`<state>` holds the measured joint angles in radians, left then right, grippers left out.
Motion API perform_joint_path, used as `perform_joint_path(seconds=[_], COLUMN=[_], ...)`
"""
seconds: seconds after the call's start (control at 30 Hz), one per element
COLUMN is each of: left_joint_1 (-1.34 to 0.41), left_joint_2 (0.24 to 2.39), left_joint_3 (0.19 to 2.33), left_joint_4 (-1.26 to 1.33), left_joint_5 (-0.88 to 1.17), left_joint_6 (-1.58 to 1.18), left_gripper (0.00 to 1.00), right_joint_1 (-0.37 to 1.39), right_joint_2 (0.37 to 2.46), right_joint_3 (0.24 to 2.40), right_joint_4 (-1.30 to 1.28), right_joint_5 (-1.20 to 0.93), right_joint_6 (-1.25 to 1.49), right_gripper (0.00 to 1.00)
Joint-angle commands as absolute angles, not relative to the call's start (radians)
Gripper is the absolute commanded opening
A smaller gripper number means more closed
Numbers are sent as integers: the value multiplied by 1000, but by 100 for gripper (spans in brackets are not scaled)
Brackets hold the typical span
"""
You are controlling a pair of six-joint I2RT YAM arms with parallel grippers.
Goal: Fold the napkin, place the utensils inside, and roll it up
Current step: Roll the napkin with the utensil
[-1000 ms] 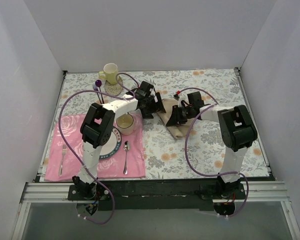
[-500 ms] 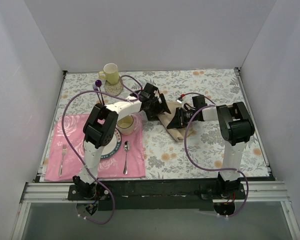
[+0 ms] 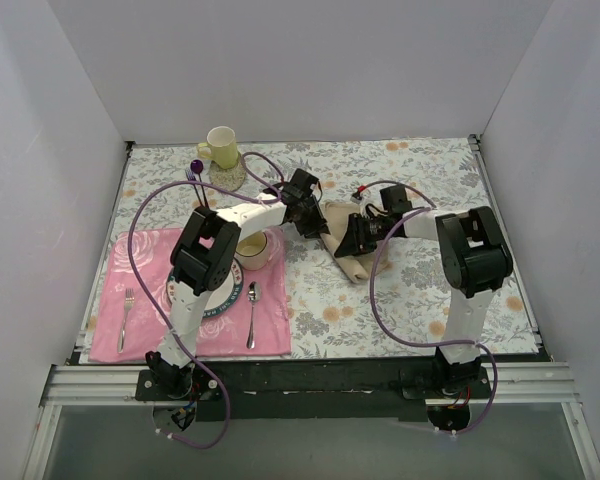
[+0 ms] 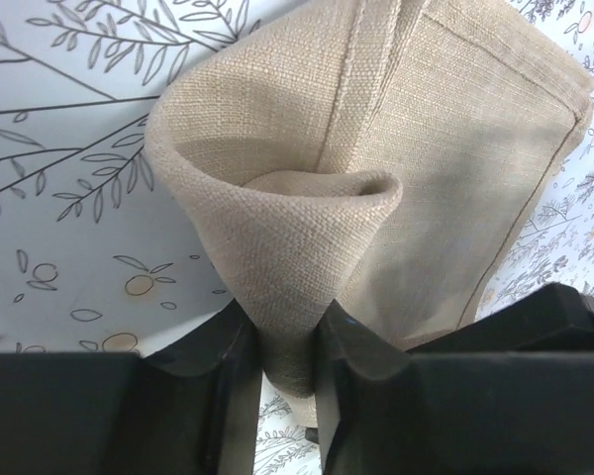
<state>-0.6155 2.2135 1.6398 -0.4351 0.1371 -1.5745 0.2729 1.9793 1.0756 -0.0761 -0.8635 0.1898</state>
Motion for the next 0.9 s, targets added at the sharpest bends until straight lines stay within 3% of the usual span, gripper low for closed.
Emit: perform_joint_path(seconds=[0.0,0.1,0.2,0.5,0.87], left_joint_1=[-620,-620,-620,-620,-612], left_joint_2=[2278,2278,2276,2256,2246], left_joint_3=[1628,1628,1628,1637,1632], left_joint_4=[-503,-505,-506,-514,-518], left_joint_5=[69,81,100,126,156], left_joint_6=[-1540,-1532,-1531,-1532,-1539], left_gripper=[18,15,12,11,11], right_joint_1=[336,400,481,741,807], right_joint_2=[1870,1787,1707,1722,1864], right_joint_3=[1111,1130,1137,1224,1204], right_joint_4=[-283,-325,-339,-391,-330], right_joint_5=[-510,-320,-101,342,446], right_joint_6=[60,54,54,37,61], right_gripper=[42,49,72,70,64])
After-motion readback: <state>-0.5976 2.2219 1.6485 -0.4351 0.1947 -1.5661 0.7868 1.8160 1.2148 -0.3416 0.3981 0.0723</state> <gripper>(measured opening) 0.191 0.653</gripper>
